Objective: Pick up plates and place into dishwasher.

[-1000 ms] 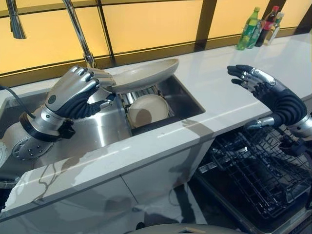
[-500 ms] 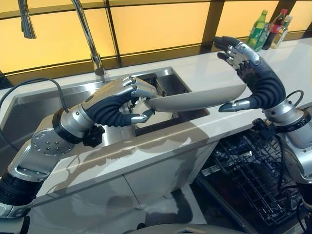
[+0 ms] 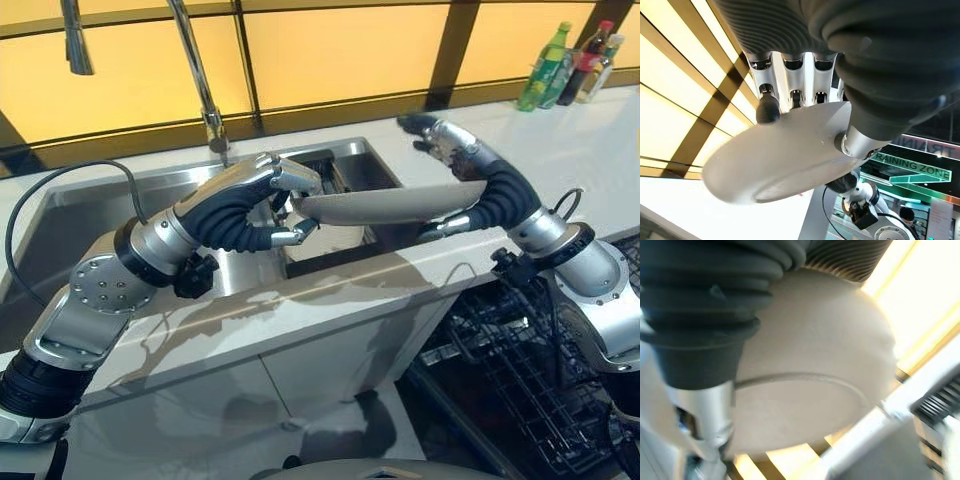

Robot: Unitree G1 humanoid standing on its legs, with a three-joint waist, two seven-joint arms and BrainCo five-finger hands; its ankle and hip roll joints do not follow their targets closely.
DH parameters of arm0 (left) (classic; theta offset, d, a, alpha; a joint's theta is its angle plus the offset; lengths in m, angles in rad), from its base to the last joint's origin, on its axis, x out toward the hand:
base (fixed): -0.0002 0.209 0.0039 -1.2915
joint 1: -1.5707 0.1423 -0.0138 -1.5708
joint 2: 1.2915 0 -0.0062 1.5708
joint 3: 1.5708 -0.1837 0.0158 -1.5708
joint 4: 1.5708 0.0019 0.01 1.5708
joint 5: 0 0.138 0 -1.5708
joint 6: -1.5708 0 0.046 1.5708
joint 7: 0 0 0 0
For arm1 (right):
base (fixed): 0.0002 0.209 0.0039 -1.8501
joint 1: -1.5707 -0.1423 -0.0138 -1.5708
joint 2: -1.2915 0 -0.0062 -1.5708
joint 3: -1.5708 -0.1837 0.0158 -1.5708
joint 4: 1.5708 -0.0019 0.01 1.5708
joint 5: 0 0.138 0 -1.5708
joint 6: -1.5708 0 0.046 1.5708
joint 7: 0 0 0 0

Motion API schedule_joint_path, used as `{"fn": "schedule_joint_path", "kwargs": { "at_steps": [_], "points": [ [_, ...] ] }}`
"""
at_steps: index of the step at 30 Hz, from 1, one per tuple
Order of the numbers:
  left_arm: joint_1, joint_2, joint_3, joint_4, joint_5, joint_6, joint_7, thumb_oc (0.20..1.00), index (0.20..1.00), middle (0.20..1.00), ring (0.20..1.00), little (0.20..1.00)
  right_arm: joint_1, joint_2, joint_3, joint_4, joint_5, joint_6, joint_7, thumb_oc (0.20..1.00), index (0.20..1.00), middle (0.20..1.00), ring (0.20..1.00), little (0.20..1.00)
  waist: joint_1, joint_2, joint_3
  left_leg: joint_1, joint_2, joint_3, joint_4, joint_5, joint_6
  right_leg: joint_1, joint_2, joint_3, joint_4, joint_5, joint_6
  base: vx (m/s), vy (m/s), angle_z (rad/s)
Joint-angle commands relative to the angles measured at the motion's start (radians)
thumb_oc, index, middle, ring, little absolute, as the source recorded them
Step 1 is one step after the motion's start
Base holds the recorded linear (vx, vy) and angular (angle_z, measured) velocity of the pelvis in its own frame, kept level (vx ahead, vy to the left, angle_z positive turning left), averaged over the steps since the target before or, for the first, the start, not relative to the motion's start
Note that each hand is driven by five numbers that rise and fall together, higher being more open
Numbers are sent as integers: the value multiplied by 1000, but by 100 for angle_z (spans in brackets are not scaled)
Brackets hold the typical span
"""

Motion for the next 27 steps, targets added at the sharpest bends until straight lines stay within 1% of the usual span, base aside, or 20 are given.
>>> {"fn": "schedule_joint_path", "kwargs": {
  "at_steps": [1,5,8,12,17,21,23,24,25,26,27],
  "points": [
    [-127,-38,-57,-8,-70,-35,26,200,200,200,200,200,-144,8,116,-104,14,-70,60,200,200,200,200,200,11,4,-56,6,-14,-44,22,-92,18,-63,-2,-43,95,-25,28,11,-14,6],
    [-117,-44,-51,-12,-71,-39,16,200,200,200,200,200,-147,37,115,-98,19,-77,31,200,200,200,200,200,13,6,-55,9,-15,-45,23,-93,21,-60,-1,-41,97,-28,27,3,-3,1],
    [-114,-49,-45,-13,-77,-37,7,200,200,200,200,200,-133,59,108,-98,2,-78,27,200,200,200,200,200,12,9,-55,9,-16,-44,23,-94,23,-61,-1,-38,98,-28,27,0,0,0],
    [-110,-57,-38,-17,-83,-30,1,200,200,200,200,200,-111,75,86,-102,11,-86,-1,200,200,200,200,200,8,11,-54,11,-15,-39,25,-96,24,-59,1,-36,99,-30,26,0,0,0],
    [-112,-76,-37,-13,-80,-26,-9,200,200,200,200,200,-94,109,68,-88,-12,-96,-29,200,200,200,200,200,4,14,-54,14,-12,-36,23,-95,24,-57,5,-33,100,-32,24,0,0,0],
    [-109,-85,-35,-7,-79,-19,-7,200,200,200,200,200,-79,127,46,-85,-9,-108,-69,200,200,200,200,200,0,15,-56,16,-8,-29,22,-95,21,-52,7,-34,95,-32,22,0,0,0],
    [-106,-96,-32,4,-81,-1,6,200,200,200,200,200,-73,142,33,-76,-17,-119,-106,200,200,200,200,200,-1,16,-57,17,-6,-27,21,-95,20,-51,10,-35,93,-33,21,0,0,0],
    [-103,-100,-28,8,-82,4,9,256,256,256,256,256,-70,148,27,-73,-19,-122,-116,200,200,200,200,200,-1,16,-57,17,-5,-26,21,-96,20,-50,11,-36,92,-33,20,0,0,0],
    [-99,-105,-23,12,-86,13,13,476,476,476,476,476,-68,154,20,-70,-21,-124,-127,200,200,200,200,200,-2,17,-57,18,-3,-24,21,-96,19,-49,11,-37,92,-34,20,0,0,0],
    [-95,-113,-20,16,-81,24,24,849,849,849,849,849,-64,163,10,-66,-24,-129,-140,200,200,200,200,200,-2,17,-57,18,-3,-24,21,-96,19,-50,12,-37,91,-33,19,0,0,0],
    [-85,-120,-12,23,-59,41,56,1000,1000,1000,1000,1000,-57,173,-4,-60,-34,-137,-162,200,200,200,200,200,-3,18,-56,18,-2,-21,22,-97,18,-49,13,-37,90,-34,18,0,0,0]
  ]
}}
